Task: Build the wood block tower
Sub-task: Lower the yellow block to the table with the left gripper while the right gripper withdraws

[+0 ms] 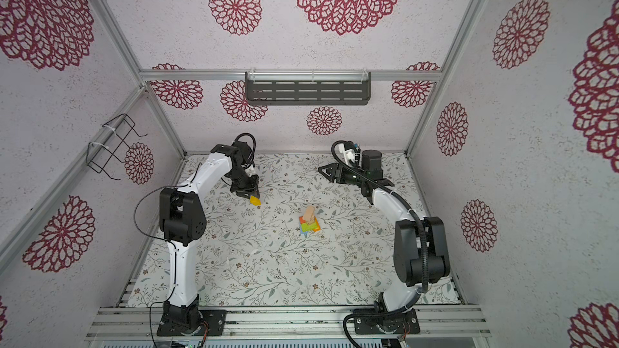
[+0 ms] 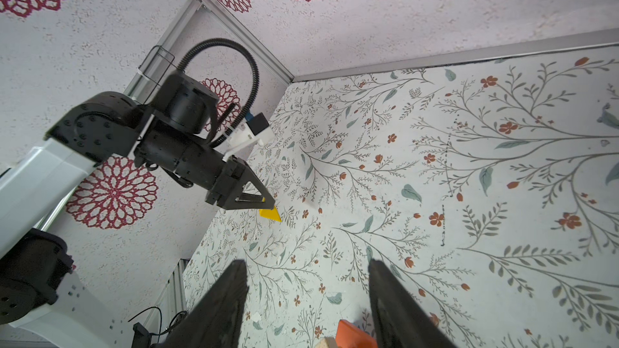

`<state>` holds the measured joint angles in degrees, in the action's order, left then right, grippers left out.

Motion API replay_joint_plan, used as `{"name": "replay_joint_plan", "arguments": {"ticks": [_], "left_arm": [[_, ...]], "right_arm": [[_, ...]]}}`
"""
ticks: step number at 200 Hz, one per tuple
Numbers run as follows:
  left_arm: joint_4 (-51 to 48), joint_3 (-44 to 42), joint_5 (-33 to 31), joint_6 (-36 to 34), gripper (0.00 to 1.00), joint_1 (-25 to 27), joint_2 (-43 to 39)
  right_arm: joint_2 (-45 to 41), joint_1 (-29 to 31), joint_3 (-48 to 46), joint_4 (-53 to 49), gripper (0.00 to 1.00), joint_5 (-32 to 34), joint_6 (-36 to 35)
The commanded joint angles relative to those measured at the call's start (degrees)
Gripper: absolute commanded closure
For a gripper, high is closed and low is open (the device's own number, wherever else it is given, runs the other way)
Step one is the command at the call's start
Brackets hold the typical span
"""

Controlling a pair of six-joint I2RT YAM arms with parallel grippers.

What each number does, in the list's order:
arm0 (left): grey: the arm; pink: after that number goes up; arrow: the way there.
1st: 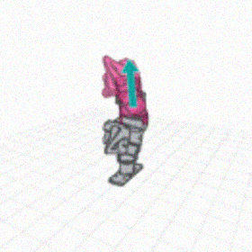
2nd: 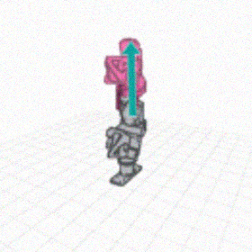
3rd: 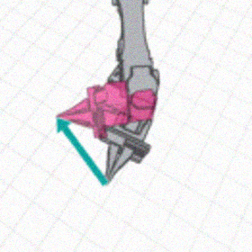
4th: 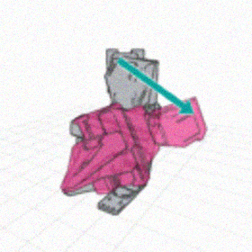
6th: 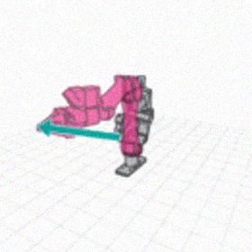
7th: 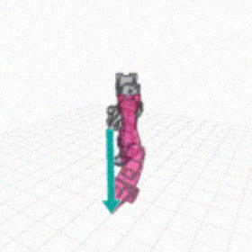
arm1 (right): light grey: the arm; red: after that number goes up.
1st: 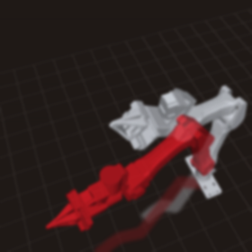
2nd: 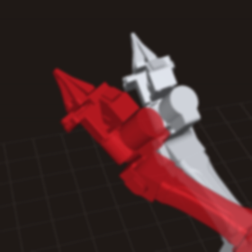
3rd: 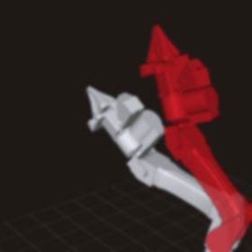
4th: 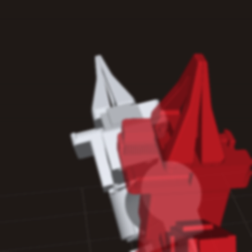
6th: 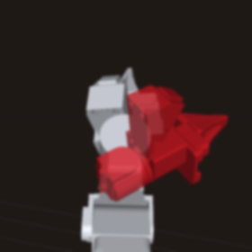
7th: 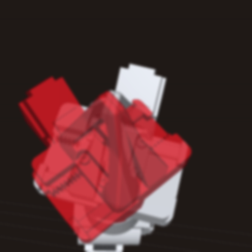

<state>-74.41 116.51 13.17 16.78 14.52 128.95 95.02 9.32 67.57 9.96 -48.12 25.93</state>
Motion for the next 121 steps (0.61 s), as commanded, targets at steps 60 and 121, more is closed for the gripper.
{"name": "replay_joint_plan", "arguments": {"ticks": [60,121], "left_arm": [[-0.6,4.2,-1.0,-3.3,0.91,-1.2,8.0],[-0.3,7.0,-4.0,-2.8,0.83,-1.4,11.7]], "right_arm": [[0.9,0.2,1.6,0.2,0.42,-0.7,-1.4],[1.3,0.3,1.7,0.2,0.40,0.2,-2.8]]}}
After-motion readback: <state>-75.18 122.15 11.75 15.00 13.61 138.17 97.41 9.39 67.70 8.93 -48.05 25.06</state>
